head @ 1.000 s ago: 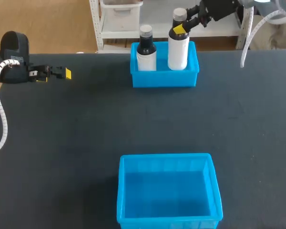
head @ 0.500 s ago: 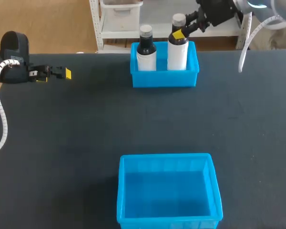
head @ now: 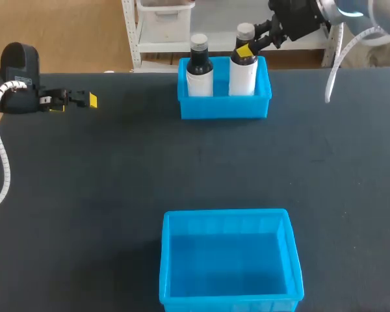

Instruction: Pick up the bottle, and place it in the far bin if it is heavy, or in the near bin if it is light.

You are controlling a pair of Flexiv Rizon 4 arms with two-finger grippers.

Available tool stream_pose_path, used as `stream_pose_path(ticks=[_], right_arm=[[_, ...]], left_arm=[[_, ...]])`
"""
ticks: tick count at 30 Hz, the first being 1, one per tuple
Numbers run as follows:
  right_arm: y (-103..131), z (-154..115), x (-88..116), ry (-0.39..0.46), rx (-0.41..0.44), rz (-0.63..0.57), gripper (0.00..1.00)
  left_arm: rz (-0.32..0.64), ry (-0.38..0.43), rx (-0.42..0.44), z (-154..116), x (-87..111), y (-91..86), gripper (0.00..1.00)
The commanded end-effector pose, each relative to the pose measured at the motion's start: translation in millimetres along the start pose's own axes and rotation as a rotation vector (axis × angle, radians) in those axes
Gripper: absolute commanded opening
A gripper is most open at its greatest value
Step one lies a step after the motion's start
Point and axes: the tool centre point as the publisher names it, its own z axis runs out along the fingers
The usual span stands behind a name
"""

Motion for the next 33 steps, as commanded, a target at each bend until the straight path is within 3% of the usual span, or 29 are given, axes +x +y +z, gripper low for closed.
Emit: stream_pose_path(ticks=[1,33], right_arm=[[1,0,0,0.000,0.003,-0.008,0.00],[6,12,14,0.015,-0.008,-0.010,0.00]], left_arm=[[0.000,0.000,0.000,0,0.0,0.0,1.00],[0.000,0.000,0.000,0,0.0,0.0,1.00]])
